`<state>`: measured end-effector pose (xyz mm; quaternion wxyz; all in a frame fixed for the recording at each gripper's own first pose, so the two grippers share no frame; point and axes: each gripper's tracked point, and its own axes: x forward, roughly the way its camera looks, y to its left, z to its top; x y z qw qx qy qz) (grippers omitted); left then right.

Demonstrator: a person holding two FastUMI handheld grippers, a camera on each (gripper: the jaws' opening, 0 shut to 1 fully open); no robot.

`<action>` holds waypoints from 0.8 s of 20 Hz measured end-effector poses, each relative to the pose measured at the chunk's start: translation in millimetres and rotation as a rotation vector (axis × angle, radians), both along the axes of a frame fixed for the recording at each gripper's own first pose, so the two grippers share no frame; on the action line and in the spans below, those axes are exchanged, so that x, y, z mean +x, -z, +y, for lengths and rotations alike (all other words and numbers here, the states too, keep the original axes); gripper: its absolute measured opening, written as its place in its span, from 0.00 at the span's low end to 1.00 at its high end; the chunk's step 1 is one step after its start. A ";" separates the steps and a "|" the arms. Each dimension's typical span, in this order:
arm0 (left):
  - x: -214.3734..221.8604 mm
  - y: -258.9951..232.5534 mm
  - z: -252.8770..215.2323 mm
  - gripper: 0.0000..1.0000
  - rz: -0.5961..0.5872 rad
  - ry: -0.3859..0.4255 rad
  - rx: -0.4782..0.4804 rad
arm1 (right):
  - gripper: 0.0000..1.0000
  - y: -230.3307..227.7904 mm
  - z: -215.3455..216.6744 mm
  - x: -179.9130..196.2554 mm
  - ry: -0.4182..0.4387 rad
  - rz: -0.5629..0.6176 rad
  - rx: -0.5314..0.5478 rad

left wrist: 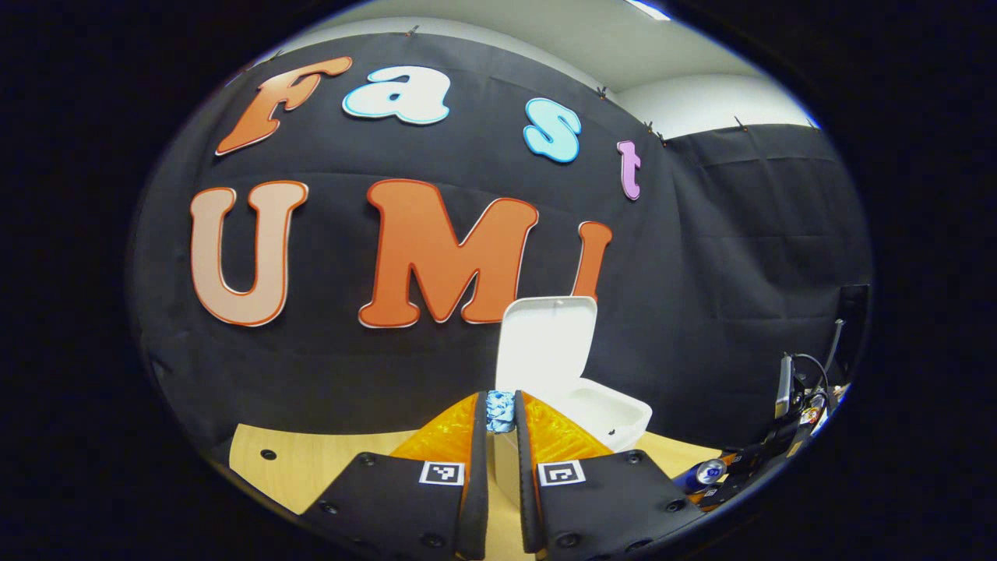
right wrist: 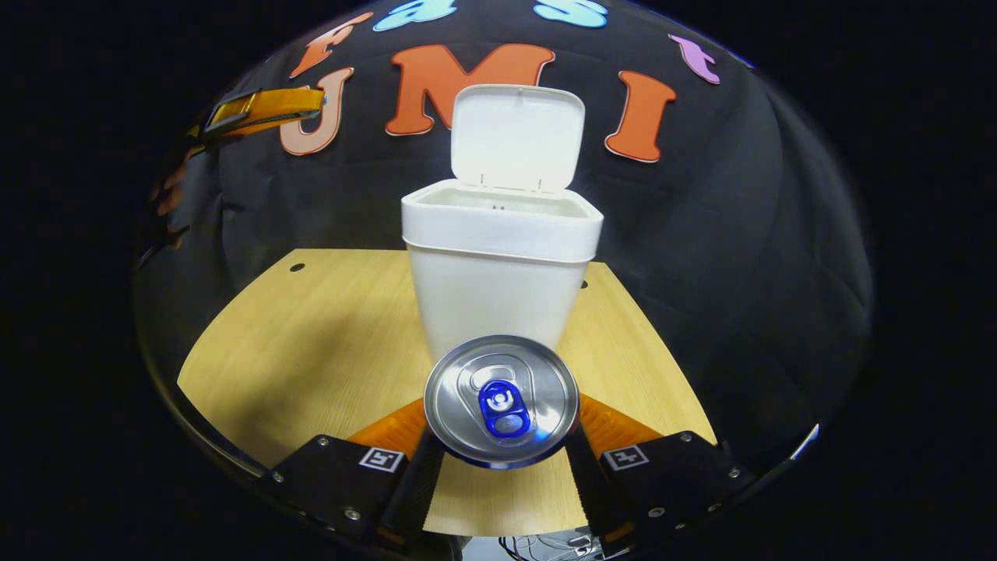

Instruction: Press the lid of the desktop garbage bin to open it, pick up the crumpled paper on the desktop and throw it into the bin, then pick up the pop can on the desktop and drop it into the bin, and finally close the garbage bin lid.

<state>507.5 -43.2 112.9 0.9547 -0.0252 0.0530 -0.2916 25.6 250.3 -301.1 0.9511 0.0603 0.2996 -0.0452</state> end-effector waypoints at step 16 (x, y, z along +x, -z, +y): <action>17.5 15.5 -83.2 0.20 0.007 0.099 0.030 | 0.78 5.7 -9.0 0.6 0.134 0.015 0.044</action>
